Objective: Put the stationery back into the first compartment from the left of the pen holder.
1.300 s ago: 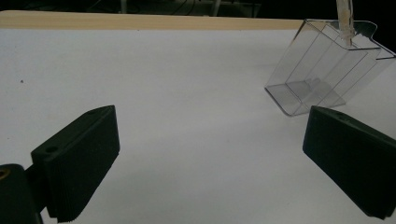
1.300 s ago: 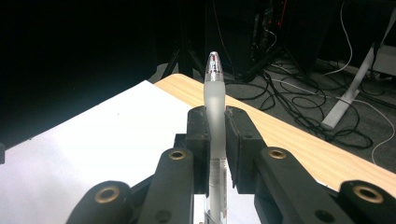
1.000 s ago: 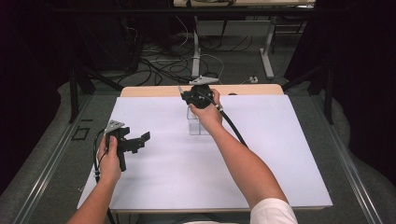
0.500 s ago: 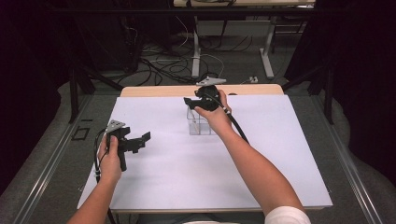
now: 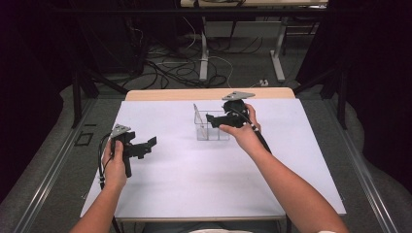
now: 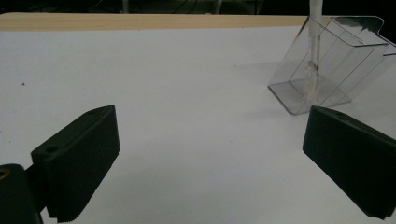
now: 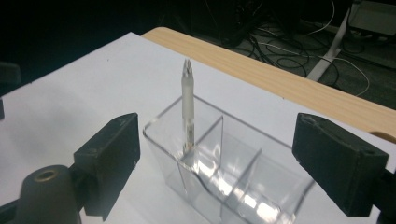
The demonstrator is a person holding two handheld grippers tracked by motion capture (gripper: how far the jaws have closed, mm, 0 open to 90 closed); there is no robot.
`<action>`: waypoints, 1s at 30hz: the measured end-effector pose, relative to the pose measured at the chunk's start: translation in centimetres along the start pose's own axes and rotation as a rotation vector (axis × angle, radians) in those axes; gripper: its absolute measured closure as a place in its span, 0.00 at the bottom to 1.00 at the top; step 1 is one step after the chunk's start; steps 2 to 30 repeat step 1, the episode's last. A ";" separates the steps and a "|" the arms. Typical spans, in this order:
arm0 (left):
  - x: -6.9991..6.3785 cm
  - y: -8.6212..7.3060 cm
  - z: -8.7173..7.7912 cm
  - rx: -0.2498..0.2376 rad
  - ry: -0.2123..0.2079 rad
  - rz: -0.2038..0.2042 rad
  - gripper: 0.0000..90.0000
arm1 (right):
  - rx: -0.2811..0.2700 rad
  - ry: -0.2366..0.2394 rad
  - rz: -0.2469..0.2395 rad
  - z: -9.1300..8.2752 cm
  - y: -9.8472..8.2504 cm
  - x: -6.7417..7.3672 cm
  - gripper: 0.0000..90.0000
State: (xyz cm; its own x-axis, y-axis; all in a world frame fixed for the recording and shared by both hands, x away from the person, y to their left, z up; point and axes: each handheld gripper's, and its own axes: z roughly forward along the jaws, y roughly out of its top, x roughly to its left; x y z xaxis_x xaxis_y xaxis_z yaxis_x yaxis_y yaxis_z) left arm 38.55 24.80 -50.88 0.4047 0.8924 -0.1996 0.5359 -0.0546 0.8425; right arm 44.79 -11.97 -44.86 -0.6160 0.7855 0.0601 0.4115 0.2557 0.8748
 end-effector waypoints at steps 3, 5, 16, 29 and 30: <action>0.0 0.0 0.0 0.001 0.001 0.001 0.04 | 0.006 -0.005 -0.001 -0.2 -0.4 -0.1 0.16; 0.0 0.0 0.0 0.001 0.001 0.001 0.04 | 0.006 -0.005 -0.001 -0.2 -0.4 -0.1 0.16; 0.0 0.0 0.0 0.001 0.001 0.001 0.04 | 0.006 -0.005 -0.001 -0.2 -0.4 -0.1 0.16; 0.0 0.0 0.0 0.001 0.001 0.001 0.04 | 0.006 -0.005 -0.001 -0.2 -0.4 -0.1 0.16; 0.0 0.0 0.0 0.001 0.001 0.001 0.04 | 0.006 -0.005 -0.001 -0.2 -0.4 -0.1 0.16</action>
